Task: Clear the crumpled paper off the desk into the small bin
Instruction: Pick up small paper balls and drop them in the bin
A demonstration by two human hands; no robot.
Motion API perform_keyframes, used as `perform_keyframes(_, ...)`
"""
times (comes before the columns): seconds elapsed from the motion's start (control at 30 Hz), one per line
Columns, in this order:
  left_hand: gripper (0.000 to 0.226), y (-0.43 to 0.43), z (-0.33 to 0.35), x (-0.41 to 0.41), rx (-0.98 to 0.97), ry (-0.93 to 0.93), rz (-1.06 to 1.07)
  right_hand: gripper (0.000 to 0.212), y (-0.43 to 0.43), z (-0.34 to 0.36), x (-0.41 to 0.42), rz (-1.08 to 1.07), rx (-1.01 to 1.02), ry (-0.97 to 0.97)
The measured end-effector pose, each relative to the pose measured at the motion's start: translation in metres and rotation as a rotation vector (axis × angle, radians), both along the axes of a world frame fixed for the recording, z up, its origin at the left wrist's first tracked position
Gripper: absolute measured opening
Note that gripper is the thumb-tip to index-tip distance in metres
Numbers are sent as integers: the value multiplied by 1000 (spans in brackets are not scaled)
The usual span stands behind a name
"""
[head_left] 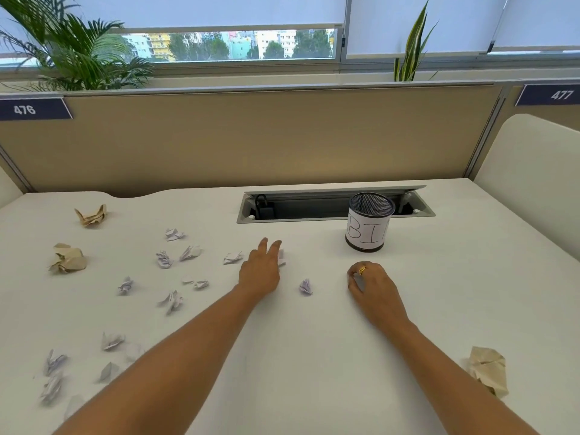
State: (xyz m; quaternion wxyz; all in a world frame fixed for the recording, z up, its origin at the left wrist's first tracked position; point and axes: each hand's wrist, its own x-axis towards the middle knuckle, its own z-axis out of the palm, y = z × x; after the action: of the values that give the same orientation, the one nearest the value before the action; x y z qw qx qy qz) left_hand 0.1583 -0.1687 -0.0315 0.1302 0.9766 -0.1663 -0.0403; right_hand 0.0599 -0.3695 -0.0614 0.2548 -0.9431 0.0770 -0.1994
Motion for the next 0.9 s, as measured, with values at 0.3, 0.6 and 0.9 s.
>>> perform_keyframes(0.3,26,-7,11,18,96,-8,-61,12,3,3,-1,-16,-7,13)
perform_keyframes(0.6,28,-27,31,27,28,68,-7,12,5,5,-2,-30,-8,10)
perform_keyframes(0.9,24,-74,78,39,-57,78,-74,12,4,6,-2,-26,-20,6)
